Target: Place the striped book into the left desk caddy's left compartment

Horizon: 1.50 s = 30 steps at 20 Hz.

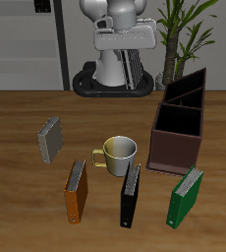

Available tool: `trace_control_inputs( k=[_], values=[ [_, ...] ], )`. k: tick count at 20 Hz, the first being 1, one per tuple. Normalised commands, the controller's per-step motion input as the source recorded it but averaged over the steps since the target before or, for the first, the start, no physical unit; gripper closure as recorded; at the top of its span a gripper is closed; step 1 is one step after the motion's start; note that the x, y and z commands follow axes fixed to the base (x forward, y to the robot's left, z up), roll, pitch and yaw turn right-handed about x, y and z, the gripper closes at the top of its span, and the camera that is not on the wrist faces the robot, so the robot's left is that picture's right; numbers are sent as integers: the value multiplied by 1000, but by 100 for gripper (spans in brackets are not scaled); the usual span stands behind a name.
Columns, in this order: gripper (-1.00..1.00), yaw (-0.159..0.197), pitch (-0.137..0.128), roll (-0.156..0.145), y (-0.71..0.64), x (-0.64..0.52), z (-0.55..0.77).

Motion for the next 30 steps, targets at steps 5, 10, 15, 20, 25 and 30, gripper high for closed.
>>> trace_control_inputs(
  k=[5, 10, 15, 20, 25, 30],
  values=[
    [100, 4, 36, -6, 262, -116, -123],
    [100, -9, 23, 15, 199, -214, -81],
    [100, -9, 6, 23, 174, -224, -20],
    [100, 16, -14, 30, 105, -158, 55],
    [100, -23, -9, -10, 113, -73, 98],
    [100, -41, 36, -5, 174, 85, -23]
  ],
)
